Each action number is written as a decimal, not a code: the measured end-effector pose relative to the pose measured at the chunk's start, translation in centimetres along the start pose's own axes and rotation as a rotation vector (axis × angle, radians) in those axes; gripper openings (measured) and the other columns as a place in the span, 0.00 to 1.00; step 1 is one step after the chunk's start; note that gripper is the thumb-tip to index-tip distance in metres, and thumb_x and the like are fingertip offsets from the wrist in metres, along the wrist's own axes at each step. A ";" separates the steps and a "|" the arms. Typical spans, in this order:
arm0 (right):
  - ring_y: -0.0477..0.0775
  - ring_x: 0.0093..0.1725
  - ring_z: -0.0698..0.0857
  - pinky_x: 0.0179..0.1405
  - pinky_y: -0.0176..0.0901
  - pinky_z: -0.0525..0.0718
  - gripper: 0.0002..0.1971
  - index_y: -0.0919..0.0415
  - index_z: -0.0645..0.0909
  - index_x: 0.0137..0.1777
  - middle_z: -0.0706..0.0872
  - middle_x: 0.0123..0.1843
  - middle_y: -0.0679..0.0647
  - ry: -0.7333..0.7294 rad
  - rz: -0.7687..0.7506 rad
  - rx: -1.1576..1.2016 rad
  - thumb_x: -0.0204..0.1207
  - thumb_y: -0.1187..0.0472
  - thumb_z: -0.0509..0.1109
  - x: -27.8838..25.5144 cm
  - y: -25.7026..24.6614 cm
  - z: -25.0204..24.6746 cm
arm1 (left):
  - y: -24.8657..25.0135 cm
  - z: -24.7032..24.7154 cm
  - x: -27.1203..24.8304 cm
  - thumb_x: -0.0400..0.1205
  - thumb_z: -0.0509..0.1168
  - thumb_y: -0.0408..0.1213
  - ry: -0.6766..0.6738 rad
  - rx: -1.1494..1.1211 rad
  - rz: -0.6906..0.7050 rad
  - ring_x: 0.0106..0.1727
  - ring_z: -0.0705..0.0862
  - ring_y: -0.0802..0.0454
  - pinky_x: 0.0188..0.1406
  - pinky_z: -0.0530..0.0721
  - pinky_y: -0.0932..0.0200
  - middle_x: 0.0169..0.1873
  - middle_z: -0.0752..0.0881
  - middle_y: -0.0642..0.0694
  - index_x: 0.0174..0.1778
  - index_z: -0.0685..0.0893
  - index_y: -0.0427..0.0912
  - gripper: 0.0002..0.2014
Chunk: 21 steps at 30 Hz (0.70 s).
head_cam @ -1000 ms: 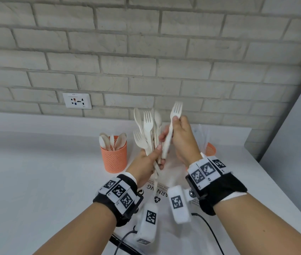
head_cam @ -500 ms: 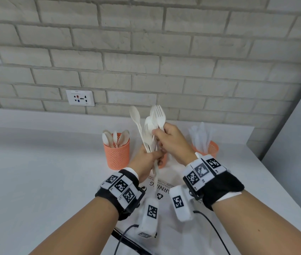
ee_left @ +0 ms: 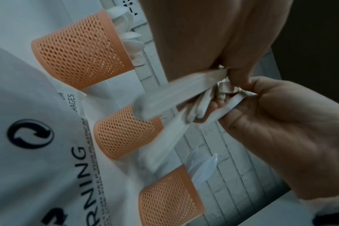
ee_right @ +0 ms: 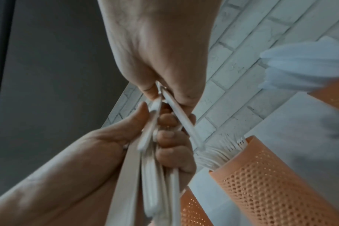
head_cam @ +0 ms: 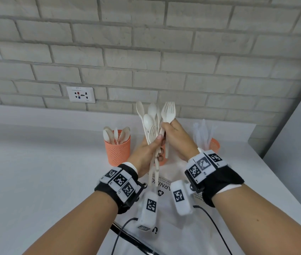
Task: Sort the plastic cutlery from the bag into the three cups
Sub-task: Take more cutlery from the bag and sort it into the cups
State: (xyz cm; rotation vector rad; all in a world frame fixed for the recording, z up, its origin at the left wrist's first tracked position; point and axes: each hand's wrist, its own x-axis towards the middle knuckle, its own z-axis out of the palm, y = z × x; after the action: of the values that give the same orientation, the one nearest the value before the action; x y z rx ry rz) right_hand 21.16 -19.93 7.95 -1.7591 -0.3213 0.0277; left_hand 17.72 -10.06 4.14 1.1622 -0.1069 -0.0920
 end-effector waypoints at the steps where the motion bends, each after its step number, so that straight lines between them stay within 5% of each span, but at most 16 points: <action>1: 0.50 0.36 0.83 0.41 0.45 0.83 0.10 0.61 0.71 0.59 0.82 0.39 0.53 0.040 0.003 0.036 0.82 0.60 0.54 0.1 0.1 -0.1 | 0.0 0.0 0.0 0.86 0.54 0.40 0.011 0.001 0.011 0.23 0.70 0.58 0.22 0.72 0.66 0.28 0.75 0.48 0.53 0.78 0.40 0.10; 4: 0.50 0.28 0.81 0.30 0.41 0.83 0.06 0.58 0.67 0.58 0.80 0.32 0.55 0.105 -0.019 0.163 0.84 0.60 0.53 0.2 -0.3 -0.6 | 0.0 -0.1 -0.2 0.86 0.54 0.36 0.028 -0.015 0.051 0.26 0.68 0.58 0.23 0.69 0.67 0.28 0.81 0.53 0.53 0.80 0.43 0.10; 7: 0.45 0.23 0.75 0.20 0.35 0.75 0.03 0.55 0.69 0.52 0.76 0.34 0.54 0.058 -0.073 0.166 0.84 0.63 0.55 0.2 -0.2 -1.0 | -0.3 -0.6 0.2 0.85 0.57 0.33 0.128 0.055 0.090 0.26 0.70 0.57 0.24 0.72 0.65 0.33 0.82 0.47 0.51 0.80 0.41 0.07; 11: 0.46 0.42 0.87 0.33 0.32 0.80 0.18 0.56 0.75 0.61 0.88 0.49 0.52 -0.073 -0.122 0.018 0.73 0.61 0.74 -0.4 0.8 0.0 | -0.3 -0.8 0.3 0.84 0.58 0.29 0.209 0.194 0.122 0.27 0.73 0.54 0.28 0.75 0.62 0.29 0.76 0.44 0.49 0.80 0.38 0.06; 12: 0.46 0.44 0.87 0.37 0.34 0.81 0.20 0.57 0.76 0.60 0.89 0.46 0.47 -0.065 -0.137 -0.010 0.69 0.61 0.77 -0.5 1.0 0.3 | -0.3 -0.8 0.3 0.84 0.57 0.26 0.219 0.222 0.127 0.27 0.73 0.54 0.28 0.75 0.62 0.27 0.75 0.44 0.49 0.79 0.36 0.07; 14: 0.40 0.34 0.83 0.38 0.37 0.82 0.17 0.57 0.78 0.52 0.84 0.28 0.36 -0.022 -0.163 -0.043 0.66 0.61 0.80 -0.6 1.2 0.8 | -0.3 -0.8 0.3 0.83 0.55 0.24 0.224 0.280 0.142 0.27 0.72 0.54 0.28 0.74 0.62 0.26 0.74 0.45 0.44 0.79 0.37 0.08; 16: 0.40 0.25 0.76 0.34 0.41 0.81 0.14 0.57 0.77 0.44 0.77 0.19 0.37 0.000 -0.187 -0.061 0.66 0.61 0.80 -0.9 1.2 1.1 | -0.1 -0.7 0.0 0.83 0.55 0.24 0.226 0.302 0.162 0.26 0.72 0.54 0.29 0.73 0.60 0.25 0.74 0.45 0.44 0.79 0.38 0.09; 21: 0.47 0.26 0.82 0.27 0.41 0.84 0.15 0.55 0.75 0.36 0.81 0.28 0.47 -0.004 -0.217 -0.136 0.64 0.57 0.81 -1.7 0.3 2.6 | 0.7 -0.6 -0.2 0.85 0.53 0.26 0.226 0.396 0.199 0.17 0.70 0.64 0.25 0.70 0.66 0.24 0.71 0.46 0.40 0.77 0.36 0.10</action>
State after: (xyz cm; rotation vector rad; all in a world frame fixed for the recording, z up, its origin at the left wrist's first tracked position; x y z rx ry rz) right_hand 19.09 -17.93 6.83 -1.8491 -0.5251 -0.1493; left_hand 17.57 -9.22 4.52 1.5420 -0.0404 0.2465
